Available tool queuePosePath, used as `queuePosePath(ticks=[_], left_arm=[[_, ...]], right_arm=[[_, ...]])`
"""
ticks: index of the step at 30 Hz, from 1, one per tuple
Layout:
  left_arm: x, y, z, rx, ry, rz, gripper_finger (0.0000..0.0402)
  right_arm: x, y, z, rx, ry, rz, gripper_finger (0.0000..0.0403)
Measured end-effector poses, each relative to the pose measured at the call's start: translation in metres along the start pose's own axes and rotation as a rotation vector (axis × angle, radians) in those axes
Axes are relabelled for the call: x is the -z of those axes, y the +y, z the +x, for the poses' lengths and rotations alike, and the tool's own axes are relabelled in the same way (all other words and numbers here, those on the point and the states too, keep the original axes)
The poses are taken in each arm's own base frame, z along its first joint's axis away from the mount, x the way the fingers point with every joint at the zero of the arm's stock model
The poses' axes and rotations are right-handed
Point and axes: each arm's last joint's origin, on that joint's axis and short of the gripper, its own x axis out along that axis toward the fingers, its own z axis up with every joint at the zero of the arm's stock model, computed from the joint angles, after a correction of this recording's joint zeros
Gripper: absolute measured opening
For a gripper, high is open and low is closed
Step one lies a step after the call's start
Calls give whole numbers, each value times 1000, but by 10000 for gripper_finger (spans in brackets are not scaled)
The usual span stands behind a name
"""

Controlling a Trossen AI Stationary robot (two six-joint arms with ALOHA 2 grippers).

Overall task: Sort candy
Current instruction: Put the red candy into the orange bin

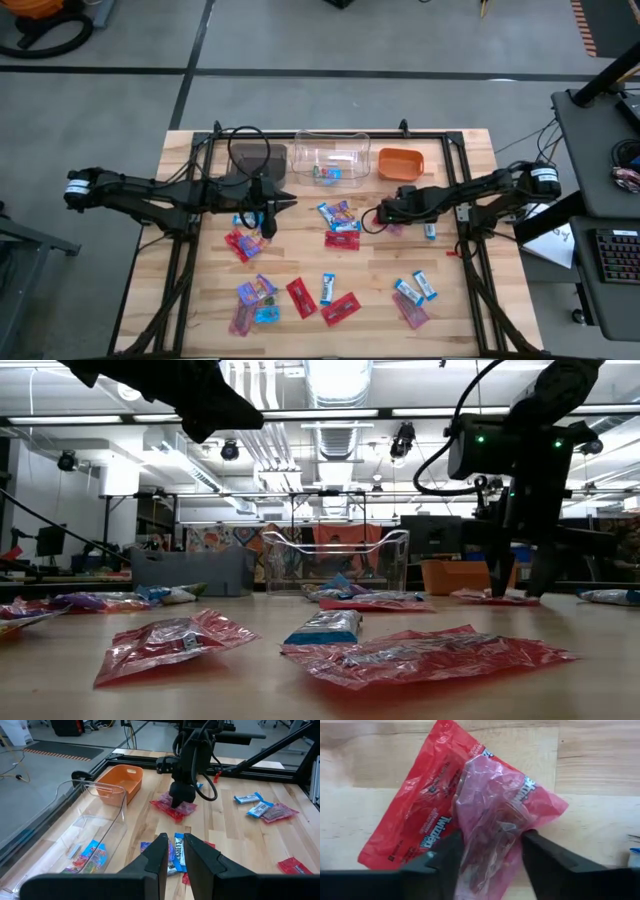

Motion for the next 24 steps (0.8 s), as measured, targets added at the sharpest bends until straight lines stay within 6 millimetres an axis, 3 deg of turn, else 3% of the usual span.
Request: queuePosePath(ticks=[12,24], left_arm=[[0,0,0,0,-3,-1,45],[0,0,0,0,-2,-14,45]], right_arm=[[-1,0,-7,-40,8,-55,22],[-9,-9,-42,-173,-45,-92,8]])
